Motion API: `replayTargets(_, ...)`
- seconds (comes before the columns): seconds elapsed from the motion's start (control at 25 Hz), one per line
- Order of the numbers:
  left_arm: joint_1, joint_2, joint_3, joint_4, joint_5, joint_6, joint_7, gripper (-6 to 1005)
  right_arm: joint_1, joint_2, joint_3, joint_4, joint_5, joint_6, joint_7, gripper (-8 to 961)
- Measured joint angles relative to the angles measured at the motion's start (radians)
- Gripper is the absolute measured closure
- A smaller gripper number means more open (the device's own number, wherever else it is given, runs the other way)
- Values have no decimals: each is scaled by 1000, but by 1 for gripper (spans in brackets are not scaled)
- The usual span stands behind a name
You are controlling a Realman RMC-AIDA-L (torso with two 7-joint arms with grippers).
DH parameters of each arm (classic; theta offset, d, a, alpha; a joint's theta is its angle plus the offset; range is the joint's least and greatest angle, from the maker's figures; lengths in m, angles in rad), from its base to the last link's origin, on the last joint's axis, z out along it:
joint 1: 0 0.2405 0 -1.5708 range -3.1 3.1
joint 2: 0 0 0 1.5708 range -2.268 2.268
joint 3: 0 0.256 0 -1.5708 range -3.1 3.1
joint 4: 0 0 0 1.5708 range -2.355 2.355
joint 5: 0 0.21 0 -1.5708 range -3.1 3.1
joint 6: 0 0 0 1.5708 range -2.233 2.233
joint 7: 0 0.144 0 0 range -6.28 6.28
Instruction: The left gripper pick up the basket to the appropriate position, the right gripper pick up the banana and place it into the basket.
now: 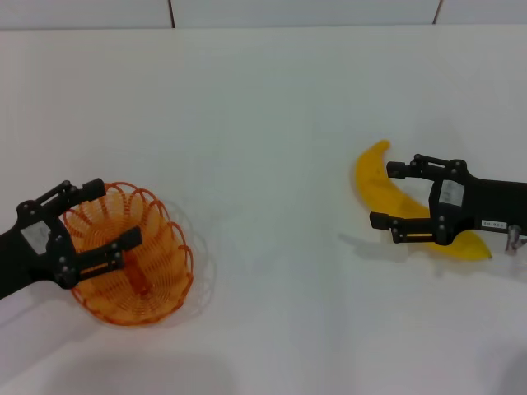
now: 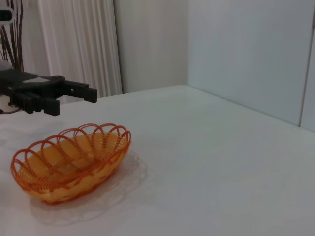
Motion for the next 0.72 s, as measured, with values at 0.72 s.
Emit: replayTargets(0.72,-29,9,-108,59,39,-23,-217,94,1,0,1,-3,3,-6,4,60)
